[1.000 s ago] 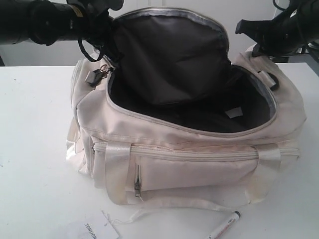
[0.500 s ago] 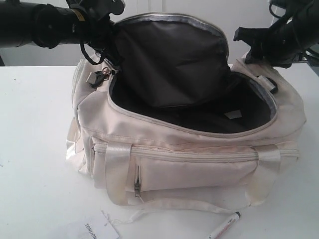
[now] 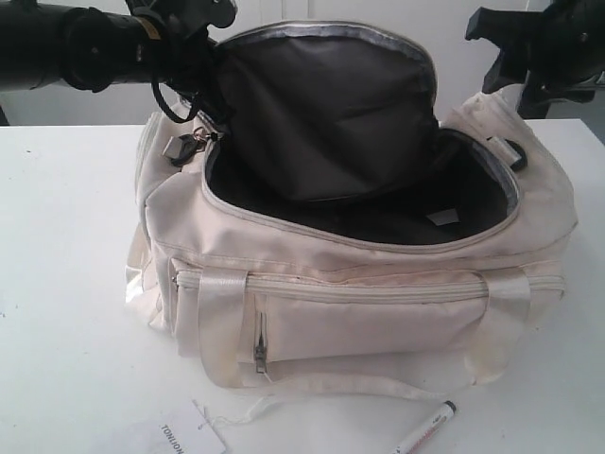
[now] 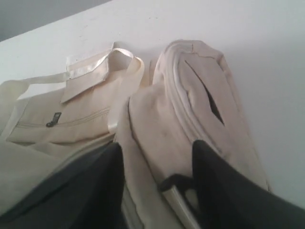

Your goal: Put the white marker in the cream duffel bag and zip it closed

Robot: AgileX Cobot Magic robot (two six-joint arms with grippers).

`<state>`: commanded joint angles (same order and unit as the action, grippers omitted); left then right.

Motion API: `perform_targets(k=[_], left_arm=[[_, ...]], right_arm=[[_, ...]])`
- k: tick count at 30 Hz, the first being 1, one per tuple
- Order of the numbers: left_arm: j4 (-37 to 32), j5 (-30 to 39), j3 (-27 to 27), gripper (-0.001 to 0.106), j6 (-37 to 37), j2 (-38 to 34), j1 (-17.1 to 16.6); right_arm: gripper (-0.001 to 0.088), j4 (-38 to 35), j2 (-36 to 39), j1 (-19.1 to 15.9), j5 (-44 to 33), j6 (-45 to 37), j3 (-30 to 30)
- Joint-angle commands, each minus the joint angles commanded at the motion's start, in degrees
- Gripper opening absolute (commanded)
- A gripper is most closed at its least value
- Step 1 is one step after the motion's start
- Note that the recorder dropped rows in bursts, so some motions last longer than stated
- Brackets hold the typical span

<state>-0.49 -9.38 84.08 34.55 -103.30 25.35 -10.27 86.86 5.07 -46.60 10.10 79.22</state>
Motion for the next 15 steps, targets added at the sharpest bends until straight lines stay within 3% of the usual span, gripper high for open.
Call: perform_targets(k=[3,11,15], left_arm=[[0.00,0.00,0.00,0.000,0.00,0.00,0.00],[0.00,0.00,0.00,0.000,0.00,0.00,0.00],[0.00,0.00,0.00,0.000,0.00,0.00,0.00]], right_arm=[[0.0397,0.00,-1.36,0.06,-3.51,-0.44,0.00],[0.0094,-0.12,-6.61,0.06,-8.69,-2.66,-2.91],[0.0039,-0.20,-10.24,0.06,-8.45,-3.93,-6.82]])
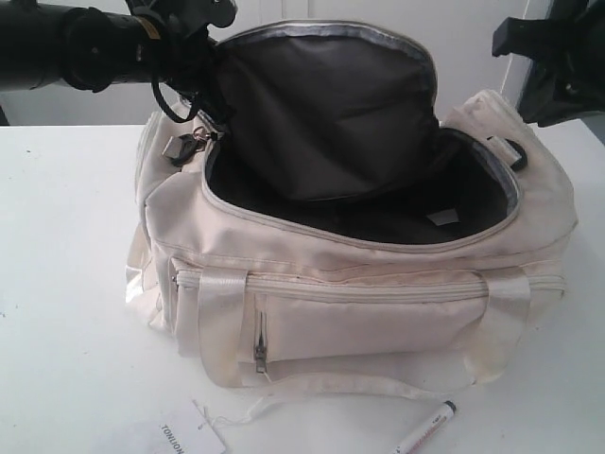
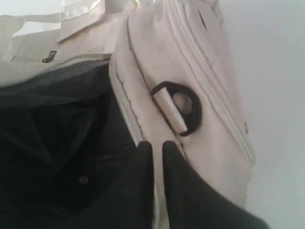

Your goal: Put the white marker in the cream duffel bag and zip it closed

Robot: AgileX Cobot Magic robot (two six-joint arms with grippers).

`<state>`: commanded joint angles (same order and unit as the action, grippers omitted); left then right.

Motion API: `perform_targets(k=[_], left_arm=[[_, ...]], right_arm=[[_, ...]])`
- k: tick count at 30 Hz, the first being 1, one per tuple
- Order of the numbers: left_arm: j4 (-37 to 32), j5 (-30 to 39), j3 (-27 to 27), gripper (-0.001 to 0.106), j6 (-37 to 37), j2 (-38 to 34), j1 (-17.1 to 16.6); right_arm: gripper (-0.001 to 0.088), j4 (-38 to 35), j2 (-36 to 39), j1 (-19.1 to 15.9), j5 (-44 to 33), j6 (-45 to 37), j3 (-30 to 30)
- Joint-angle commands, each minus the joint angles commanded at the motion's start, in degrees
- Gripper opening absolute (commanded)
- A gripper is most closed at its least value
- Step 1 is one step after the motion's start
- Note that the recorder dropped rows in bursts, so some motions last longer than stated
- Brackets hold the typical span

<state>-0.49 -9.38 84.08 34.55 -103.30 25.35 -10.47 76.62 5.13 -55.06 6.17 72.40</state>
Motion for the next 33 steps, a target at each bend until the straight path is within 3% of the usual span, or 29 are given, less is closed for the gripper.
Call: perform_targets(k=[7,17,33], left_arm=[[0.00,0.00,0.00,0.000,0.00,0.00,0.00],[0.00,0.00,0.00,0.000,0.00,0.00,0.00],[0.00,0.00,0.00,0.000,0.00,0.00,0.00]], right_arm=[[0.0031,0.00,-6.66,0.82,-0.11,-1.08,-6.50],[0.0031,0.00,-15.66,6.19,-1.95,-2.59,-13.58],[0.0031,0.00,-21.19,15.07,-8.16,-7.38,-16.57]])
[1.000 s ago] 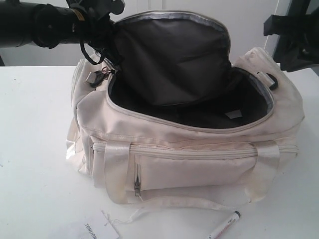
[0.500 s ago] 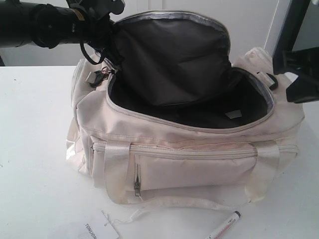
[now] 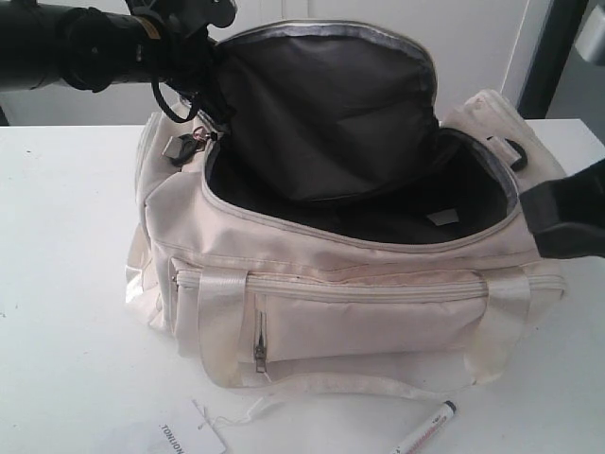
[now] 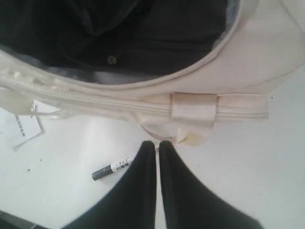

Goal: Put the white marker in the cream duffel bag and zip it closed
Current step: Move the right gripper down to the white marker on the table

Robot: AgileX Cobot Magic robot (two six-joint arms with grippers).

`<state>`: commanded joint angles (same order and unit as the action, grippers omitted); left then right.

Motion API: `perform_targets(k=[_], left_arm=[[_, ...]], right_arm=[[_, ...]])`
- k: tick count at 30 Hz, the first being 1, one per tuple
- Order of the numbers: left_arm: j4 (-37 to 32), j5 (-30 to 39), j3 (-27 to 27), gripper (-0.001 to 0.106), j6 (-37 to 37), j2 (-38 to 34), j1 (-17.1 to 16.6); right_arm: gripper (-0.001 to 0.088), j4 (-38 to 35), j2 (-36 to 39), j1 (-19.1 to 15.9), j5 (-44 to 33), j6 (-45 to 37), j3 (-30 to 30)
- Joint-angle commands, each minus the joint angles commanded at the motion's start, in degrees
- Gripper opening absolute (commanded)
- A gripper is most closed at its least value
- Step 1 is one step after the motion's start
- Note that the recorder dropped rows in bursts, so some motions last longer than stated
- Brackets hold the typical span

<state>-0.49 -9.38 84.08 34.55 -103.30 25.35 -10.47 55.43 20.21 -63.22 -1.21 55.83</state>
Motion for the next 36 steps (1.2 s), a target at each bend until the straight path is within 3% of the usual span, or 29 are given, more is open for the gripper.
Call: perform_targets(k=[11,19,21,24,26,30,36], left_arm=[[0.00,0.00,0.00,0.000,0.00,0.00,0.00],[0.00,0.00,0.00,0.000,0.00,0.00,0.00],[0.00,0.00,0.00,0.000,0.00,0.00,0.00],[0.00,0.00,0.00,0.000,0.00,0.00,0.00],[0.00,0.00,0.00,0.000,0.00,0.00,0.00],[0.00,0.00,0.00,0.000,0.00,0.00,0.00],[0.00,0.00,0.00,0.000,0.00,0.00,0.00]], right_arm=[[0.0031,-0.21,0.00,8.38,-1.95,-12.44,-0.09],[0.0031,-3.78,0.00,14.13,-1.73,-35.67,-5.77],[0.0031,-4.79,0.00,14.57,-0.70,-42.40,-7.75],[0.0031,-5.12,0.13,14.66,1.42,-62.21,-12.55],[0.0031,-5.12,0.13,14.66,5.36,-67.00,-15.04],[0.0031,-6.37,0.48,14.66,17.41,-69.11,-19.16],[0.0031,-11.68,9.88,14.66,20.31,-83.68,-19.95]])
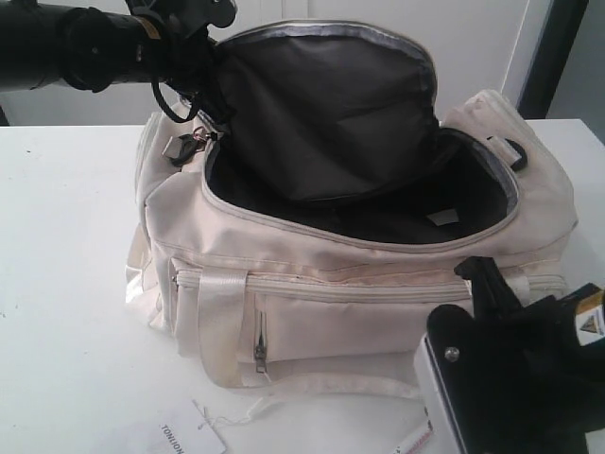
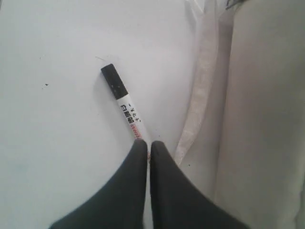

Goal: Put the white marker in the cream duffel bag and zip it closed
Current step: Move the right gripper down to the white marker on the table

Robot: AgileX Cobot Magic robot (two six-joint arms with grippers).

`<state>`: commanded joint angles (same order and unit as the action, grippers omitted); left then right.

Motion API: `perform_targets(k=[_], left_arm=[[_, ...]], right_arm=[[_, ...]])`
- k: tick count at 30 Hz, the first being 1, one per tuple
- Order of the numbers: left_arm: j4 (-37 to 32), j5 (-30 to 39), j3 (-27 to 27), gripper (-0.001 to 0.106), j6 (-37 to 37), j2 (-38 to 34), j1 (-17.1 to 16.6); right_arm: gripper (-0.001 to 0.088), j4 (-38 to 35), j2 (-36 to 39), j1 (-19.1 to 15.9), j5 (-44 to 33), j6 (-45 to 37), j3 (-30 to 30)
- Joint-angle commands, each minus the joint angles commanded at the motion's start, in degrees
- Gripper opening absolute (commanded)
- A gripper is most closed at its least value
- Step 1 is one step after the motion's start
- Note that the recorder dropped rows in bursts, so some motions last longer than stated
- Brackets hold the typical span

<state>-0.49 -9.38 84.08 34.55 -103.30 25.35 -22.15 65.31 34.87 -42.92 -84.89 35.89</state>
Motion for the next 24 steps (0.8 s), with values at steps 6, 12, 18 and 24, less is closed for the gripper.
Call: perform_targets(k=[6,12,18,24], left_arm=[[0.00,0.00,0.00,0.000,0.00,0.00,0.00],[0.00,0.00,0.00,0.000,0.00,0.00,0.00],[0.00,0.00,0.00,0.000,0.00,0.00,0.00],[0.00,0.00,0.00,0.000,0.00,0.00,0.00]], right_arm=[[0.0032,-0.38,11.94,0.00,5.16,-7.28,0.00],[0.0181,-0.38,21.09,0.00,11.21,-8.29,0.00],[0.0306,-0.38,23.99,0.00,11.75,-14.51,0.00],[0.0306,-0.26,22.70,1.36,9.87,-15.98,0.00]])
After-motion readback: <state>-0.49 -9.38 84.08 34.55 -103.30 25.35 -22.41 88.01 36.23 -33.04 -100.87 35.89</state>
